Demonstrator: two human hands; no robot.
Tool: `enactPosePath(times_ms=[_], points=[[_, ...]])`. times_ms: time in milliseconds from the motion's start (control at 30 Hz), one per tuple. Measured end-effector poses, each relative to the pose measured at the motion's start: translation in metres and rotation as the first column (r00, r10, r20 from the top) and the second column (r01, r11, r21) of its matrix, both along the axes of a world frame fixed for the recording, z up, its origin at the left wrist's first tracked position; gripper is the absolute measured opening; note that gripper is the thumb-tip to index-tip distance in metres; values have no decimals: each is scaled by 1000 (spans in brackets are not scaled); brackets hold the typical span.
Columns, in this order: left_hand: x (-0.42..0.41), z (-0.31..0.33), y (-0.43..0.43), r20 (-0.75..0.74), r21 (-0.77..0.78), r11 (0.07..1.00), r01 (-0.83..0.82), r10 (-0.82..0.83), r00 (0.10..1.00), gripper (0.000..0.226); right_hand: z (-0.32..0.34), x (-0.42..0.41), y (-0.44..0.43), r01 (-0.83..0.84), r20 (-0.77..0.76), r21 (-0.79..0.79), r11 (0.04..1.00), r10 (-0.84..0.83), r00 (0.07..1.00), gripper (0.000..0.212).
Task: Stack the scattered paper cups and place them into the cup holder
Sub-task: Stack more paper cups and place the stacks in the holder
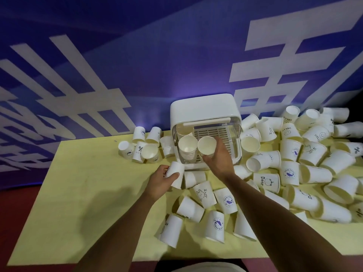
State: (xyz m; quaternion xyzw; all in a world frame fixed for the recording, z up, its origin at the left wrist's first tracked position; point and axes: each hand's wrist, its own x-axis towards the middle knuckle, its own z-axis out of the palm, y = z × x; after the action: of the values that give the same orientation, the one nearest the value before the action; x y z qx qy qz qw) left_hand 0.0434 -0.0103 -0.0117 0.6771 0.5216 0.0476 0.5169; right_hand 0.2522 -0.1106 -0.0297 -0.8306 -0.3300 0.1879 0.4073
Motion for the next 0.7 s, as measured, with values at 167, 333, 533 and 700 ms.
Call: enactPosePath(times_ms=[167, 333, 533, 700], points=[[5, 1, -3, 12, -24, 999, 27, -27, 1000, 39, -2, 1, -8, -15, 90, -65, 998, 21, 996, 79], [16, -2, -1, 45, -109, 994, 11, -6, 999, 42, 0, -7, -23, -166, 311, -77, 983, 182, 933, 67], [32, 7, -2, 106, -310, 944, -110, 150, 983, 40, -5, -23, -36, -391, 353, -213, 895, 444, 824, 74], [36, 19, -9, 179, -439, 895, -79, 173, 969, 40, 1, -27, -37, -451, 407, -192, 871, 489, 772, 75]])
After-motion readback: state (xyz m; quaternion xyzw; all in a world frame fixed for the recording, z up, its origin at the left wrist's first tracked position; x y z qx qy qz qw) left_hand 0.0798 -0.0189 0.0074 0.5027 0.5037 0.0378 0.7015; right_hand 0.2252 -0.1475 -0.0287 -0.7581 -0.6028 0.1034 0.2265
